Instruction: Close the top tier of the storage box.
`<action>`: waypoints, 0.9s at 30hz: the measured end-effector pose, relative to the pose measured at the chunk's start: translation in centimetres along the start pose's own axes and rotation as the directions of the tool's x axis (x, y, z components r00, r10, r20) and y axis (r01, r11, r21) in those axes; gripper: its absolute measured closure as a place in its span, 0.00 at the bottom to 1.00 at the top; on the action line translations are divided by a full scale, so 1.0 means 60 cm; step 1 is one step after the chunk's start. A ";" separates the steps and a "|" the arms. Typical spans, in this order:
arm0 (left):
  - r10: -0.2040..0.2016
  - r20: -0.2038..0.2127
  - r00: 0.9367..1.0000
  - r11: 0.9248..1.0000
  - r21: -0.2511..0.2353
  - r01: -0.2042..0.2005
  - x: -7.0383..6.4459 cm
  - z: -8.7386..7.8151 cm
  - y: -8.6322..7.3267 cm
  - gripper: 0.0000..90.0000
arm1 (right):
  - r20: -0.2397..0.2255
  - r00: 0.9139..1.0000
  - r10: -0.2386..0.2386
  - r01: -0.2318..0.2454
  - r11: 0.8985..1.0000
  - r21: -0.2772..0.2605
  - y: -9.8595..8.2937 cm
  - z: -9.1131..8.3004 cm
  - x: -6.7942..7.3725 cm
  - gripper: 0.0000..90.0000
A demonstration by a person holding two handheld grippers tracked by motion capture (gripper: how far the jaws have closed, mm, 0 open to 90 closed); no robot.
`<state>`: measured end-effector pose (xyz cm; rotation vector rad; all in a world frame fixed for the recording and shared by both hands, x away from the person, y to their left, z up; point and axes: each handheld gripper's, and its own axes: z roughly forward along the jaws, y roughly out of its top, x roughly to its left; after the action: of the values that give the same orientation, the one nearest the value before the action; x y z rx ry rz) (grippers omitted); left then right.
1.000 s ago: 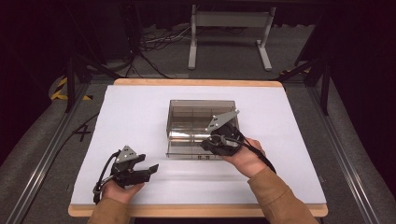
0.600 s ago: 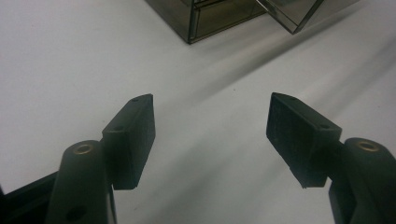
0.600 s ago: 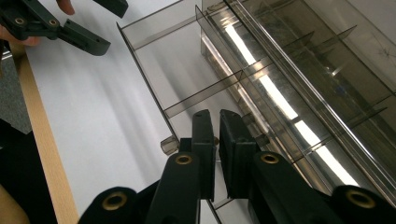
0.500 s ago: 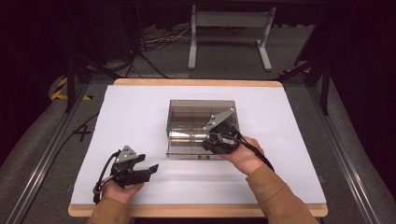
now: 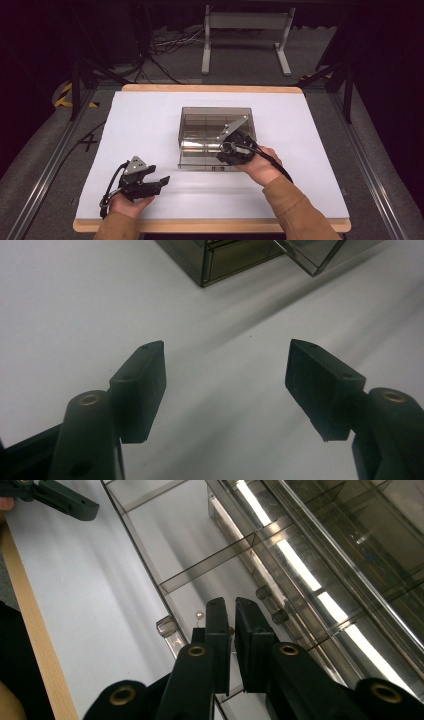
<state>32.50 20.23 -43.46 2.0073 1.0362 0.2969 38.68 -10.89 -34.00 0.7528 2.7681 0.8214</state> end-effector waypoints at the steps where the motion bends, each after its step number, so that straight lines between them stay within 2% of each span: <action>1: 0.000 0.000 1.000 1.000 0.000 0.000 0.000 0.000 0.000 0.37 | 0.001 1.000 0.003 -0.003 1.000 0.005 -0.001 0.002 0.000 0.94; 15: 0.000 0.000 1.000 1.000 -0.003 0.000 0.000 0.001 0.000 0.37 | -0.017 1.000 0.015 -0.015 0.999 0.048 -0.003 0.014 -0.005 0.94; 27: 0.000 0.000 1.000 1.000 -0.003 0.000 0.000 0.000 0.000 0.37 | -0.028 0.999 0.026 -0.025 0.998 0.063 -0.004 0.018 -0.007 0.92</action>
<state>32.50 20.20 -43.48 2.0047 1.0353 0.2986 39.23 -10.74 -35.02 0.7948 2.8278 0.7592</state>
